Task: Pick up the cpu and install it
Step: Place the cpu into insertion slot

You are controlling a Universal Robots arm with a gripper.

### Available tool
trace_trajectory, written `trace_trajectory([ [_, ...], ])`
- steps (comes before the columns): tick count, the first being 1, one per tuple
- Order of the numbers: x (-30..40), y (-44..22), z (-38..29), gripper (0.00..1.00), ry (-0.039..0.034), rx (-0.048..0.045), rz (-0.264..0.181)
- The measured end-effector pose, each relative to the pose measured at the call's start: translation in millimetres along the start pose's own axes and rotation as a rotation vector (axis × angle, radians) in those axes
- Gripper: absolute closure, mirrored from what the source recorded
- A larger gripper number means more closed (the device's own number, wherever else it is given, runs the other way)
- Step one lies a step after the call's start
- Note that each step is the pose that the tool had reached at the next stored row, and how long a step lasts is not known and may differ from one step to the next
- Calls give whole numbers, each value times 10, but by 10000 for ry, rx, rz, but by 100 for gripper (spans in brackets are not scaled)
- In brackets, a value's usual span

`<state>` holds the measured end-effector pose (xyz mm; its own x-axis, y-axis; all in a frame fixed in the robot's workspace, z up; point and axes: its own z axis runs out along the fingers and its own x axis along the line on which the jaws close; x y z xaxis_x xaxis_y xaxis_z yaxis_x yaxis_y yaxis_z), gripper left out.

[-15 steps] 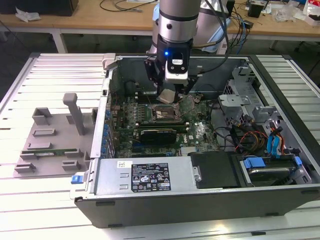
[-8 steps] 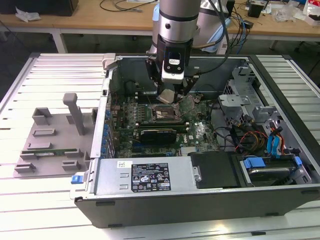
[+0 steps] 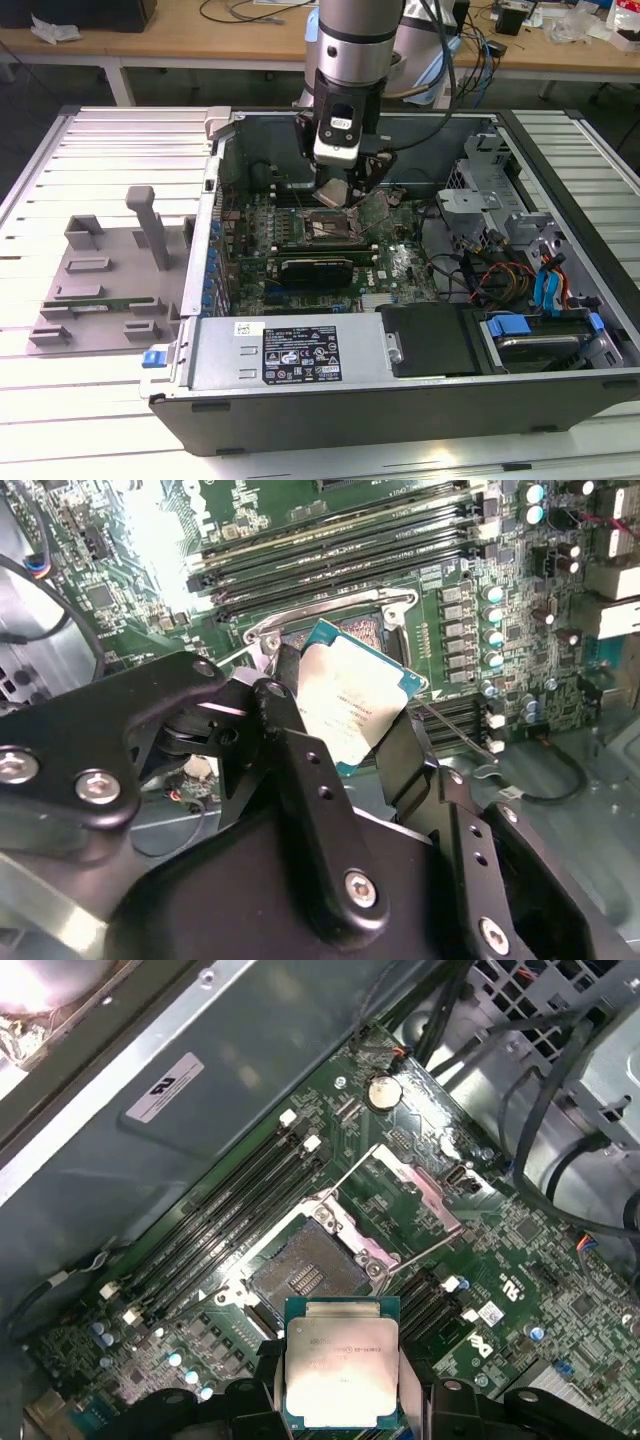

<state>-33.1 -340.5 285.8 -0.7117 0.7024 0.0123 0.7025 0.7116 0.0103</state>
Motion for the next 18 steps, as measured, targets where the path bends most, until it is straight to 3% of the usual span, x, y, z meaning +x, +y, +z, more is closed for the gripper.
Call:
trace_trajectory([
  [7,0,0,3,45,-7,-8,707],
  [11,0,0,6,45,-20,-22,1891],
  [18,0,0,7,45,-25,-30,2421],
])
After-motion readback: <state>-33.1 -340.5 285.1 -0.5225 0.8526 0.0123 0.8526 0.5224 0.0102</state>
